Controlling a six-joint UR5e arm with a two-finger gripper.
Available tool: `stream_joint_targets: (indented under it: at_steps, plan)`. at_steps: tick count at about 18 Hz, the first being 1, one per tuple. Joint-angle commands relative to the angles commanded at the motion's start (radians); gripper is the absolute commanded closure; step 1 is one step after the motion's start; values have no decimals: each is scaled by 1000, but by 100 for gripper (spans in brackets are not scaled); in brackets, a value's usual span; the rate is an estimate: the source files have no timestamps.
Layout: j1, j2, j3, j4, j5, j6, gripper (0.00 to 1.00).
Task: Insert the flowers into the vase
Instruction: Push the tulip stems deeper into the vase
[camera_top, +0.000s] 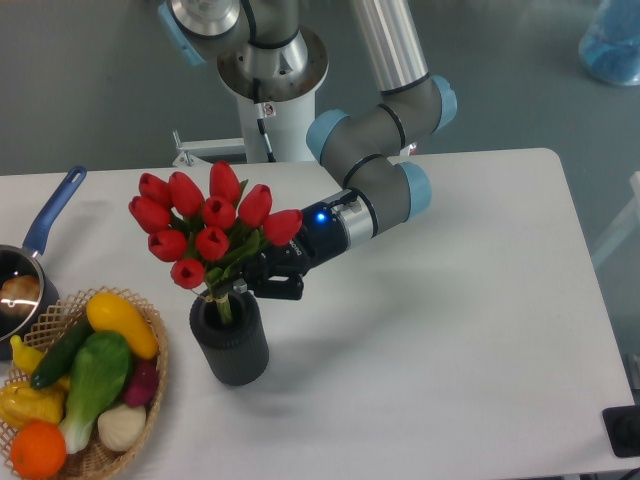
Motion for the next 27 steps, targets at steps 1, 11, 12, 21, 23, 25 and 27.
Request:
stream_joint_targets:
  at_steps: [1, 11, 12, 21, 23, 25, 27]
  plan:
    - [0, -2, 0, 0, 0, 0, 81]
    - [2, -29, -9, 0, 0, 52, 81]
    - [3, -31, -9, 0, 0, 52, 81]
    - [8, -43, -9, 0, 0, 55, 80]
    - [8, -45, -14, 0, 0, 55, 80]
    - [8, -46, -14, 0, 0, 55, 80]
    - [6, -51, -15, 0, 0, 55, 80]
